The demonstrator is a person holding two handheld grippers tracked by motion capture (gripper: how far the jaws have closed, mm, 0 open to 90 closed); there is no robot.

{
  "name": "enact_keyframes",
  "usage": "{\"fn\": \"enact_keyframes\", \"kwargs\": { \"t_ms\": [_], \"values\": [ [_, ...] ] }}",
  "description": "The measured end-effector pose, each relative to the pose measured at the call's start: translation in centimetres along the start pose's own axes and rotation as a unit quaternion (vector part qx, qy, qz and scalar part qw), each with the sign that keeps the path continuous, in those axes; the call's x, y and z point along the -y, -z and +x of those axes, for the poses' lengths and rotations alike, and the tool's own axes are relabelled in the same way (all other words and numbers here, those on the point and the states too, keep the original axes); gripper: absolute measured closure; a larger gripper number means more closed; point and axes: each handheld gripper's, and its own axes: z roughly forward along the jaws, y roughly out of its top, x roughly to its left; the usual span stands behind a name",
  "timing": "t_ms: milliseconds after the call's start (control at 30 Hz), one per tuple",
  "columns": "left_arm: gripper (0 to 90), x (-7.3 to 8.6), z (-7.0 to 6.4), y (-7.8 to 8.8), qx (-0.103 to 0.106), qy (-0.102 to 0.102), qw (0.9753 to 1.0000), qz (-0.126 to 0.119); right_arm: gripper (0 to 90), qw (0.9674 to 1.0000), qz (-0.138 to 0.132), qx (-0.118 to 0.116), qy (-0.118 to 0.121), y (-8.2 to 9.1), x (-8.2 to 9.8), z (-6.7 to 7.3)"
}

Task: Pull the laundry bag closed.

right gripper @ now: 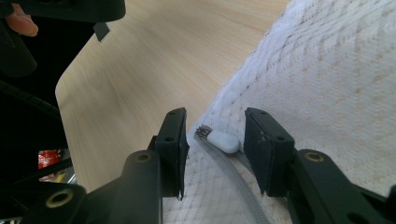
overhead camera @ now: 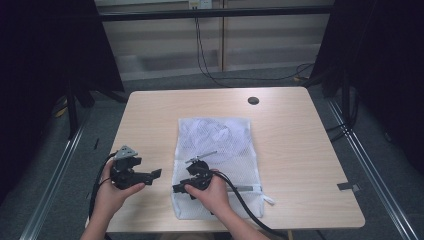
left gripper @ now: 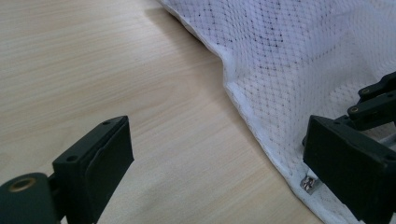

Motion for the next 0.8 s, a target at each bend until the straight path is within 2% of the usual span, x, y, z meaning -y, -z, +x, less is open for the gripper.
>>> {"fn": "enact_keyframes", "kwargs": {
  "t_ms": [200, 433, 600, 800],
  "values": [
    [8.5, 0.03, 0.05, 0.02, 0.0, 0.006, 1.0, -0.001, 63.2, 0.9999, 0.0, -0.009, -0.005, -0.18, -0.02, 0.11],
    [9.0, 0.03, 0.01, 0.02, -0.001, 0.002, 1.0, 0.001, 67.5, 0.9998, -0.004, -0.018, -0.009, -0.21, -0.02, 0.2],
    [9.0, 0.04, -0.01, -0.06, -0.001, 0.004, 1.0, 0.001, 70.2, 0.9994, -0.004, -0.026, -0.023, -0.3, -0.04, 0.41],
    [9.0, 0.04, 0.0, -0.06, -0.001, 0.002, 1.0, 0.002, 71.0, 0.9995, -0.001, -0.025, -0.021, -0.48, -0.01, 0.54]
  ]
}}
